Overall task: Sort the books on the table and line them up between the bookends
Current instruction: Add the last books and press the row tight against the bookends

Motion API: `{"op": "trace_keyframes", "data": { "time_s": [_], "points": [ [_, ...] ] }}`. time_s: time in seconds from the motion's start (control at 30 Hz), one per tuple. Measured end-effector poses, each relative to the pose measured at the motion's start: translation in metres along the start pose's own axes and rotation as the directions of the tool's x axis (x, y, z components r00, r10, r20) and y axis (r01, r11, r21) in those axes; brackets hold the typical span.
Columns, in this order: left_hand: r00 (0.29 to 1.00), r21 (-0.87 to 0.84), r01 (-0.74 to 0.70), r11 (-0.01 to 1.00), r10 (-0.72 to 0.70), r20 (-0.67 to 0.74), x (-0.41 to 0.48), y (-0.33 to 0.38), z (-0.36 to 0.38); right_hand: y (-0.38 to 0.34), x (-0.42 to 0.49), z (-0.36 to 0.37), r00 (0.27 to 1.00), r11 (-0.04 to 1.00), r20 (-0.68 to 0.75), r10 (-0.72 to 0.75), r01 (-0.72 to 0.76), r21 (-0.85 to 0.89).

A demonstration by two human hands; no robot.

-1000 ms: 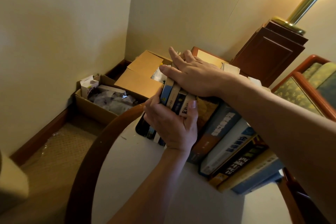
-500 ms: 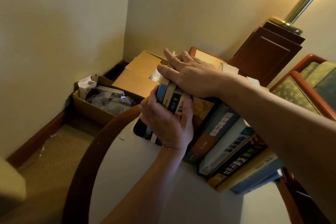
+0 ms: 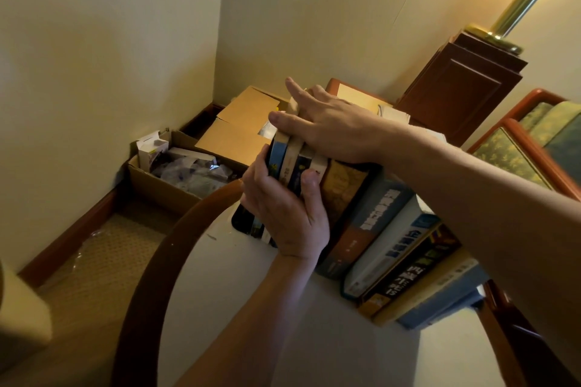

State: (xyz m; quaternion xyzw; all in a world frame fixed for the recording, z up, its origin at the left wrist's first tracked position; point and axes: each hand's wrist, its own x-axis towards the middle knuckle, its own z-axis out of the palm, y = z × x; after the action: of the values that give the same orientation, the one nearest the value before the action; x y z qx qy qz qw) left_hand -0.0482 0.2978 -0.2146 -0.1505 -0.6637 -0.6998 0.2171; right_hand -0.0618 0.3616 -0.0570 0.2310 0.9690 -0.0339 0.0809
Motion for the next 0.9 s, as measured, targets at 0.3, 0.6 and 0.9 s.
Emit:
{"op": "trace_keyframes", "data": {
  "time_s": [0.3, 0.6, 0.9],
  "points": [
    [0.996, -0.009, 0.075, 0.997, -0.075, 0.037, -0.018, 0.022, 0.000, 0.036, -0.038, -0.022, 0.995, 0.994, 0.043, 0.092, -0.089, -0.059],
    [0.999, 0.049, 0.031, 0.998, -0.030, -0.016, -0.023, 0.024, 0.011, 0.038, -0.039, -0.013, 0.992, 0.992, -0.006, 0.127, -0.127, -0.021],
    [1.000, 0.073, 0.015, 0.997, -0.014, -0.012, -0.031, 0.025, 0.015, 0.039, -0.039, -0.012, 0.993, 0.993, -0.018, 0.119, -0.119, -0.024]
  ]
}}
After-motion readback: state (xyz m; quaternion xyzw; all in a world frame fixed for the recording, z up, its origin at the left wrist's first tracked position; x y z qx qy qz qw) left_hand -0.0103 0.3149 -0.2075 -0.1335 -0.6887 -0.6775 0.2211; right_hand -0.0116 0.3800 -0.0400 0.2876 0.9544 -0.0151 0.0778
